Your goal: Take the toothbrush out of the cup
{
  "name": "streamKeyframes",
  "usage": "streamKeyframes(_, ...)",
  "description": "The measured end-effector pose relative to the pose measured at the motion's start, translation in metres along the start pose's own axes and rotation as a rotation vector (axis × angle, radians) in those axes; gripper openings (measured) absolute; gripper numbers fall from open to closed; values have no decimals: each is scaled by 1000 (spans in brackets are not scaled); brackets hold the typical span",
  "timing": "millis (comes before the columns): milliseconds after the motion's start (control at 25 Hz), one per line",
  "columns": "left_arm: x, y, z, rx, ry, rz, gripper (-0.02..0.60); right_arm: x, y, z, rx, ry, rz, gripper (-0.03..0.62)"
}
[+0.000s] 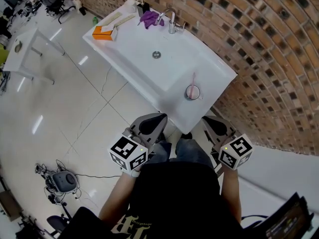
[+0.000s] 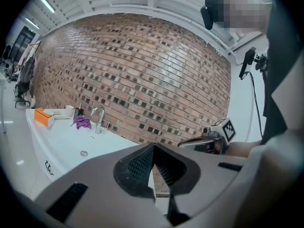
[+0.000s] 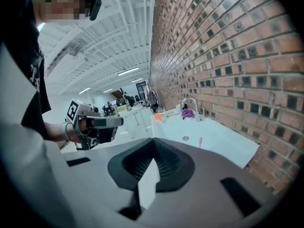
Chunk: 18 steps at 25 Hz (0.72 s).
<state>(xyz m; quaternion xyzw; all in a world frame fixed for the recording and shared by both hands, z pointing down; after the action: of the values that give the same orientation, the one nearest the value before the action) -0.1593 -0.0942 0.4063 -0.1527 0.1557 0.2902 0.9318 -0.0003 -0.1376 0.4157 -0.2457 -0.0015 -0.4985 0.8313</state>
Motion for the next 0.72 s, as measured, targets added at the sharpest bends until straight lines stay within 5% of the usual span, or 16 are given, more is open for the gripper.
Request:
streamKeyframes(360,-5,-11,-2,-14,7,-17,-3,27,-15,0,13,-67,27,-12)
streamKeyframes(720,13,-53,-14,-37,-26,-15,-3,67,-36,-7,-8,-60,-40,-10)
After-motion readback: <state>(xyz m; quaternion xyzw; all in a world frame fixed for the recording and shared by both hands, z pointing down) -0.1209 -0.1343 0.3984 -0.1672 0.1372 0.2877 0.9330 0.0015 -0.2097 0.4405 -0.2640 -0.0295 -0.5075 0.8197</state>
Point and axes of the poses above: the fingertips, and each gripper's own axes: y backward along the fingers, x to its right, z out of its underside, the point moved 3 cm from there along y, backward along the fingers
